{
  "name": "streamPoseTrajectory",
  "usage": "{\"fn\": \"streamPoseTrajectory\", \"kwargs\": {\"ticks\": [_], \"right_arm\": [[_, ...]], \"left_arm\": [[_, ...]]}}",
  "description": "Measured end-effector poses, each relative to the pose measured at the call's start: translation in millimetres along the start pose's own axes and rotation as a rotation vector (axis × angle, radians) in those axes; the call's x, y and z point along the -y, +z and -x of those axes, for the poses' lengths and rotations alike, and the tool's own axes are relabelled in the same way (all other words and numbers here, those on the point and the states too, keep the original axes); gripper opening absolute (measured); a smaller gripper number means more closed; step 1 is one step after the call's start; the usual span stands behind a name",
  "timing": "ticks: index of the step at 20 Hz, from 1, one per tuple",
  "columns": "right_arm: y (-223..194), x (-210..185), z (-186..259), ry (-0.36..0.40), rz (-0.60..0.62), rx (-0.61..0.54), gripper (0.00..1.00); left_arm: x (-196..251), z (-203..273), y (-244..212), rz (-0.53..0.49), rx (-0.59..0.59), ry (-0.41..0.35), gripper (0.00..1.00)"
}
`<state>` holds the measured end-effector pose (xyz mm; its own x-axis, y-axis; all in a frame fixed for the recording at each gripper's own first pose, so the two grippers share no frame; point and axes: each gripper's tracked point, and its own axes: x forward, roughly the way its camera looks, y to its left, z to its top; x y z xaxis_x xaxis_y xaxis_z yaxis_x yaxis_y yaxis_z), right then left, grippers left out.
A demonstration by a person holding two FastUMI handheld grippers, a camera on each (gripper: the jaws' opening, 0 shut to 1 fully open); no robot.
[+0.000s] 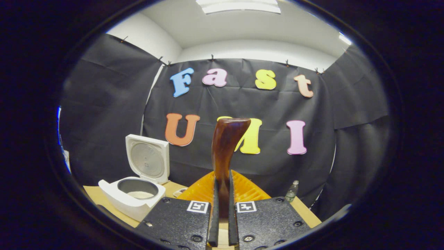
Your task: Close the left gripper, press the button to open the rice cooker; take a wooden spoon from the chopstick holder with the right hand, scoop a spoonful of rice and pour it into the rice cooker, then put the wooden spoon back into the chopstick holder.
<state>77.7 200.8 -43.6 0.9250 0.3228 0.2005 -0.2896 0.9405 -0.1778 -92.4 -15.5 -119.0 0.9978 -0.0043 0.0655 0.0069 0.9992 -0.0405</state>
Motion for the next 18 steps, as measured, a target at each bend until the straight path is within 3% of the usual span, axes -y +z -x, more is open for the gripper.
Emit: {"fn": "streamPoseTrajectory", "kwargs": {"ticks": [3,10,12,18], "right_arm": [[-10.9,37.1,2.8,-0.034,-0.004,0.0,0.16],[-31.2,122.9,-3.6,-0.115,0.009,0.019,0.17],[-50.4,140.5,-11.6,-0.138,-0.02,-0.01,0.17],[-127.2,173.7,-41.1,-0.149,-0.131,-0.146,0.18]], "left_arm": [[15.6,-2.8,0.8,0.014,-0.01,-0.033,0.94],[19.3,-7.3,6.0,-0.005,0.029,-0.019,0.94],[9.3,-12.2,10.8,-0.023,0.054,0.024,0.94],[14.2,-36.8,-3.6,-0.013,0.041,0.024,0.94]]}}
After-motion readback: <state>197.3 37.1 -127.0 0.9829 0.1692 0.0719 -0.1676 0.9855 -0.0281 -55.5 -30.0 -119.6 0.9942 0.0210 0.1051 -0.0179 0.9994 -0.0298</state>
